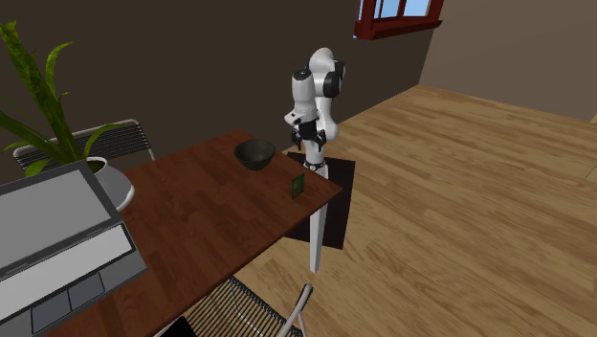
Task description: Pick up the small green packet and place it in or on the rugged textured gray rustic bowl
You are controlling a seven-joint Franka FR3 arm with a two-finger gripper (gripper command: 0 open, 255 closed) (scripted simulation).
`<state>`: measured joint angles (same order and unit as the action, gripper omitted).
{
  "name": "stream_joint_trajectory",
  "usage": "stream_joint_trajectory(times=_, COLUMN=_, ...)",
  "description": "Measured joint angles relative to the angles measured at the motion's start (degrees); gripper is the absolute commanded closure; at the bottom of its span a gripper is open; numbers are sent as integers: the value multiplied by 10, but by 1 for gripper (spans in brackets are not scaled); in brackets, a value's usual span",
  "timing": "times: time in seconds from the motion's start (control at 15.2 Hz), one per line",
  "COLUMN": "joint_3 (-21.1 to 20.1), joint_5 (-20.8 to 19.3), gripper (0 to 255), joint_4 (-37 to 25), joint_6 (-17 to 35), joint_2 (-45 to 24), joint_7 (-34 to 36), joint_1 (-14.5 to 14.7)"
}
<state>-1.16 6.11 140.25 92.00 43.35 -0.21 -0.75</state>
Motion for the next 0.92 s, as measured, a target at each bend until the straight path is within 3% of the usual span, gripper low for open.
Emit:
stream_joint_trajectory(times=0.33, joint_3=-22, joint_5=9, gripper=0, joint_4=-44, joint_6=29, joint_2=-54, joint_7=58, joint_1=-13)
stream_joint_trajectory(times=0.92, joint_3=-72, joint_5=-1, gripper=0, joint_4=-207, joint_6=84, joint_2=-222, joint_7=234, joint_1=-56)
